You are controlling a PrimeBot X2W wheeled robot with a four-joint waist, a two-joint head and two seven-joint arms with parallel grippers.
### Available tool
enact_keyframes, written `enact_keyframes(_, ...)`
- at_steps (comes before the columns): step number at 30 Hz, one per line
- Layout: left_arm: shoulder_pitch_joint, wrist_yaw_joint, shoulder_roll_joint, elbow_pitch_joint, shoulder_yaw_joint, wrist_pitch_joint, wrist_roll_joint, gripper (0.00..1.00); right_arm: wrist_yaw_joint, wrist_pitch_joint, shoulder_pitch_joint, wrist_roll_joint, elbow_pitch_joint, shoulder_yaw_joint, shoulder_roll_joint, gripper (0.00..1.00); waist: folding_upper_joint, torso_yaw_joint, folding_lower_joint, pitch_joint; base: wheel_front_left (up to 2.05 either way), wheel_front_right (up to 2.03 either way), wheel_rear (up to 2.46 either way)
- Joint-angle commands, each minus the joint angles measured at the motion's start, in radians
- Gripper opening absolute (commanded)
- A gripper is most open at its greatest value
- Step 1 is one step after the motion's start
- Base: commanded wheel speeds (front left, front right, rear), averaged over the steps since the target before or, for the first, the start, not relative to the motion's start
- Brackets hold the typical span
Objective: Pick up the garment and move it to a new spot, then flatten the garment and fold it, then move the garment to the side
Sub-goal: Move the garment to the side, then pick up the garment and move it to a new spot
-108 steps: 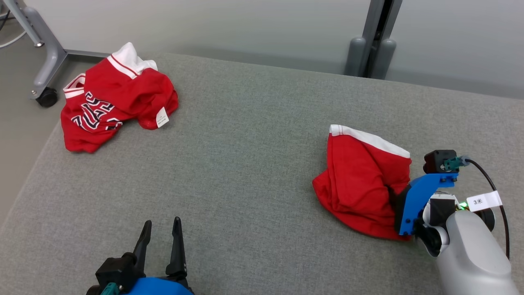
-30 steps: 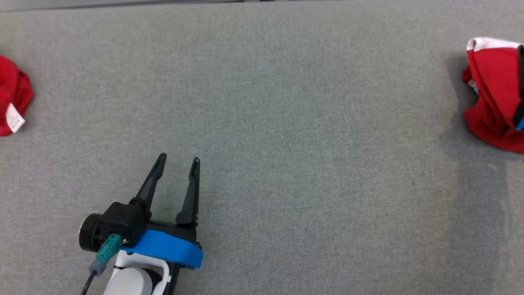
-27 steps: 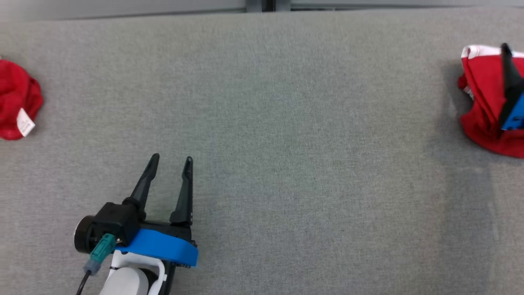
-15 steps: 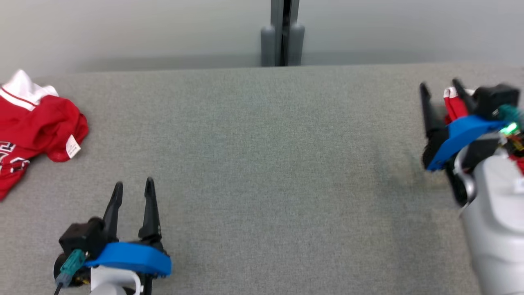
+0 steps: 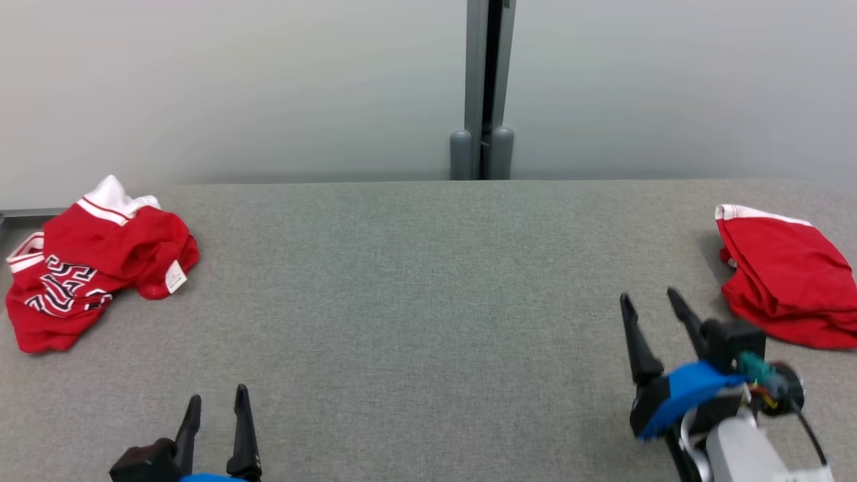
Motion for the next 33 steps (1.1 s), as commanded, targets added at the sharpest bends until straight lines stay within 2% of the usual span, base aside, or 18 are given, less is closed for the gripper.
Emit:
enact_keyframes(1, 0.014, -0.002, -0.006, 0.003, -0.007, -0.005, 0.005, 1.0, 0.0, -0.009, 0.054, 0.014, -0.035, 0.012, 0.002, 1.0, -0.0001, 0.005, 0.0002, -0.007, 0.0, 0.0, 0.0)
enact_keyframes(6, 0.03, -0.009, -0.011, -0.001, -0.041, -0.002, 0.022, 1.0, 0.0, -0.016, 0.198, 0.09, -0.147, -0.001, 0.001, 1.0, -0.0001, 0.018, 0.0002, -0.022, 0.0, 0.0, 0.0)
enact_keyframes(12, 0.03, -0.016, -0.009, -0.004, -0.053, 0.006, 0.021, 1.0, 0.0, 0.004, 0.269, 0.102, -0.21, 0.001, 0.001, 1.0, -0.0001, 0.013, 0.0002, -0.032, 0.0, 0.0, 0.0)
enact_keyframes(26, -0.007, -0.013, -0.004, 0.004, -0.072, 0.014, 0.017, 1.0, 0.0, 0.036, 0.299, 0.104, -0.258, -0.006, 0.001, 1.0, -0.0001, 0.024, 0.0002, -0.035, 0.0, 0.0, 0.0)
enact_keyframes(33, -0.017, -0.009, -0.001, -0.002, -0.082, 0.021, 0.022, 1.0, 0.0, 0.043, 0.306, 0.09, -0.263, -0.017, 0.001, 1.0, -0.0001, 0.09, 0.0002, -0.035, 0.0, 0.0, 0.0)
